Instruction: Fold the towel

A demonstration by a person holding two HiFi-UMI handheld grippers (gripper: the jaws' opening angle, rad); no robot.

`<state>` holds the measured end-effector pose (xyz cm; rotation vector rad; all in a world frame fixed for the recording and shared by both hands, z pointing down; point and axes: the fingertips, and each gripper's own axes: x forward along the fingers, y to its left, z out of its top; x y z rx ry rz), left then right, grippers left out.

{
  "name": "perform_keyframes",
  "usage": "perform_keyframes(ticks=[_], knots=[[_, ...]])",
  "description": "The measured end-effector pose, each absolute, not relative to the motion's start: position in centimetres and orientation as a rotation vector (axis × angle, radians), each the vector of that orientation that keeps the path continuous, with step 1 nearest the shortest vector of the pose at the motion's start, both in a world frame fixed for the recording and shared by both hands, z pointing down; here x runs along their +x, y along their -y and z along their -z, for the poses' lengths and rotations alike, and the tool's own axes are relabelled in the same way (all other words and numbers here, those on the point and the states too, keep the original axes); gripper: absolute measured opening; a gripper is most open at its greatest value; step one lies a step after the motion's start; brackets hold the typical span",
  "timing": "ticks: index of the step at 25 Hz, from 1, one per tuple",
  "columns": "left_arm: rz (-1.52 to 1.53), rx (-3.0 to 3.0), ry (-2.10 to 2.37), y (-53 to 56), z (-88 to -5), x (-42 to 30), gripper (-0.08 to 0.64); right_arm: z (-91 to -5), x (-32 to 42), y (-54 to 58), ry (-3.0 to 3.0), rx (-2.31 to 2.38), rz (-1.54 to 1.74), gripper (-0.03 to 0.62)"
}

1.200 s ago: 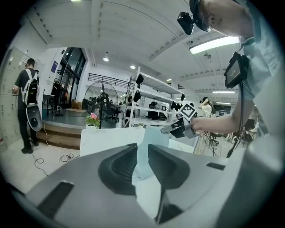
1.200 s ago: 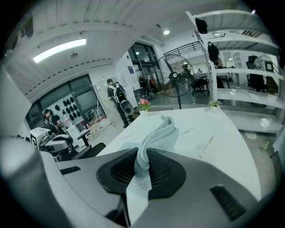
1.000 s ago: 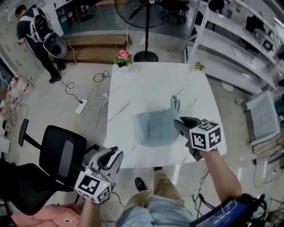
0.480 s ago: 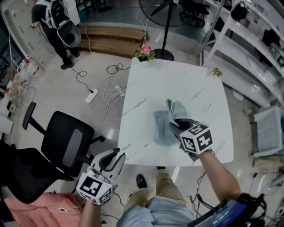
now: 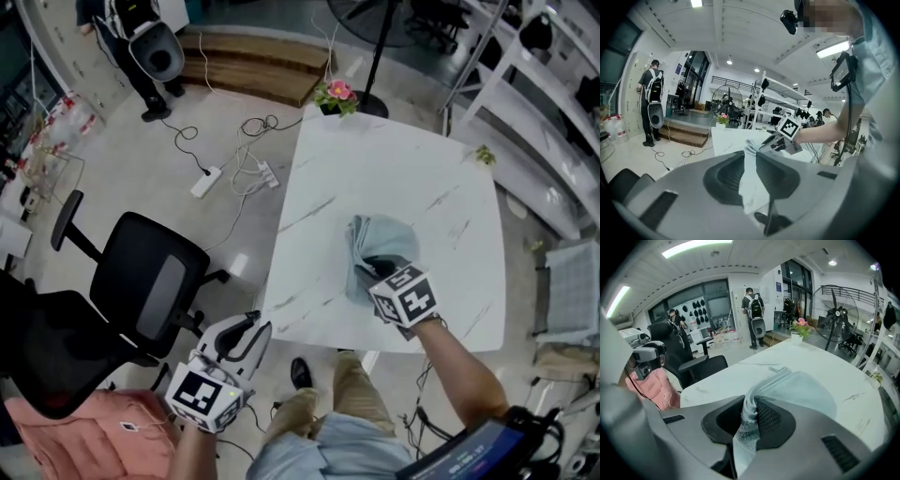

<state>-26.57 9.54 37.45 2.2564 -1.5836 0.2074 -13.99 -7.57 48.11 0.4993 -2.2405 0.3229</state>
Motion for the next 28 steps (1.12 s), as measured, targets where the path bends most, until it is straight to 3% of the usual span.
perform_keyframes(ticks=[12, 18, 28], knots=[[-0.209, 2.227, 1.58, -9.7, -38.3, -27.5, 0.08, -51.5, -15.3, 6.0, 2.149, 0.389, -0.15, 0.088], [-0.208, 2.253, 1.565, -9.2, -37.9, -27.4, 0.08, -49.0, -16.1, 4.7, 2.239, 0.339, -0.162, 0.164], [-0.234, 2.311, 1.488, -8.0, -37.7, -24.8, 0.08, -51.4, -15.6, 2.0, 2.174, 0.256, 0.008, 0.124]])
